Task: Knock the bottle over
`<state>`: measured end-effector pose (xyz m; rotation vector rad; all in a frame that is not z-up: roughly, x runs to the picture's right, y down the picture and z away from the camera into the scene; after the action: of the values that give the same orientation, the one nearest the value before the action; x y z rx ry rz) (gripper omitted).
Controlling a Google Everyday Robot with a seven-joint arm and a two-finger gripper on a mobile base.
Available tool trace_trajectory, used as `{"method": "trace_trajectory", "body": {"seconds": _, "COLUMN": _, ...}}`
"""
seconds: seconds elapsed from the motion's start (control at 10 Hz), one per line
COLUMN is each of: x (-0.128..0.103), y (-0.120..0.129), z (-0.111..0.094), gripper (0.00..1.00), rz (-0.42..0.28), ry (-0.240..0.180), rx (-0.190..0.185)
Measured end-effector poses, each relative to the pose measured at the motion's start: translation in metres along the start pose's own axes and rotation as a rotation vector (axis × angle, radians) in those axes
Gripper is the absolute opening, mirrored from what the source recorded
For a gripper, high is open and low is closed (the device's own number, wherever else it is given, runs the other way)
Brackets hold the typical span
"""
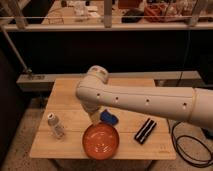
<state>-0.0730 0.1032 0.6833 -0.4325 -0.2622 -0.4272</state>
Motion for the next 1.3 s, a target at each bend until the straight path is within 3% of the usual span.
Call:
{"method": "trace_trajectory", "body": {"seconds": 0.8, "x": -0.024, "y": -0.011, "z": 0.016, "gripper": 0.78, "rz": -0.060, "ry": -0.035, "rx": -0.008}}
{"method": "trace_trajectory", "body": {"seconds": 1.2, "x": -0.033, "y": -0.015, "z": 0.029, "gripper": 0.45, "rz": -0.088, "ry": -0.063, "rx": -0.024}}
{"method": "trace_trajectory", "body": {"seconds": 1.3, "x": -0.034, "y": -0.015, "z": 0.031, "gripper": 0.42, "rz": -0.090, "ry": -0.067, "rx": -0.027}}
